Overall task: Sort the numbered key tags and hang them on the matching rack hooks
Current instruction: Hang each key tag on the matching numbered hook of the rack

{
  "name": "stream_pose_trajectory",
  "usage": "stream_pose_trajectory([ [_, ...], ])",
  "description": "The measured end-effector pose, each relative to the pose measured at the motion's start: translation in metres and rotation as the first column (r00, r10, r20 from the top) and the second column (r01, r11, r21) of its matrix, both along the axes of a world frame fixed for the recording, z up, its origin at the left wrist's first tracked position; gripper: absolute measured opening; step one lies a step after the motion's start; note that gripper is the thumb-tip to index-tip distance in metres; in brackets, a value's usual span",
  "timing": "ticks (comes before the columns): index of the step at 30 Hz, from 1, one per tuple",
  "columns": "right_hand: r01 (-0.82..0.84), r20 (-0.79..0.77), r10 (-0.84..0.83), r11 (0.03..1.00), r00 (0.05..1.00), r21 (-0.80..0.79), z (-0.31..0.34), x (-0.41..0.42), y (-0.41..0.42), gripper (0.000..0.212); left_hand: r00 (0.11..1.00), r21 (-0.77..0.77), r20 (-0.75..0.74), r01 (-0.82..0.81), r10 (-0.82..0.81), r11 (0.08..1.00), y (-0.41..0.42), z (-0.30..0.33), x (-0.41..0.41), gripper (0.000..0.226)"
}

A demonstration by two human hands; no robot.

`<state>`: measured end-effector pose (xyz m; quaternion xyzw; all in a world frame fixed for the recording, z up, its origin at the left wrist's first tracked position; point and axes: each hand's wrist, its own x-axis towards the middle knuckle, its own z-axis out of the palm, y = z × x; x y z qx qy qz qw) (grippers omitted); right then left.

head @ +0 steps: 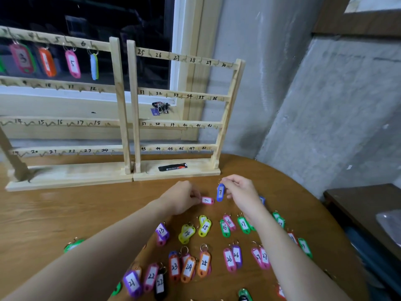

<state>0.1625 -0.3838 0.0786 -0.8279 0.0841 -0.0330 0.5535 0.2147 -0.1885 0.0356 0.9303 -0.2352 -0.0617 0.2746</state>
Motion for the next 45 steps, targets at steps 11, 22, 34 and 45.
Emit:
stream_pose_trajectory([
  [11, -0.148, 0.092, 0.135, 0.977, 0.987, 0.155, 0.018, 0.004, 0.096, 0.018, 0.970, -0.183, 0.159, -0.156, 0.186, 0.971, 0.120, 0.062, -0.031, 0.021],
  [22, -0.405, 0.168, 0.384, 0.906, 0.908, 0.120, 0.086, 0.023, 0.271, 0.015, 0.776, -0.356, 0.256, -0.478, 0.576, 0.803, 0.298, 0.145, -0.059, 0.014],
  [34, -0.530, 0.379, 0.502, 0.847, 0.777, -0.036, 0.139, 0.047, 0.385, 0.016, 0.673, -0.514, 0.239, -0.525, 0.700, 0.679, 0.374, 0.189, -0.040, 0.021],
  [45, -0.466, 0.387, 0.434, 0.885, 0.814, -0.012, 0.141, 0.063, 0.418, 0.017, 0.615, -0.418, 0.244, -0.631, 0.750, 0.654, 0.383, 0.204, -0.018, 0.031],
])
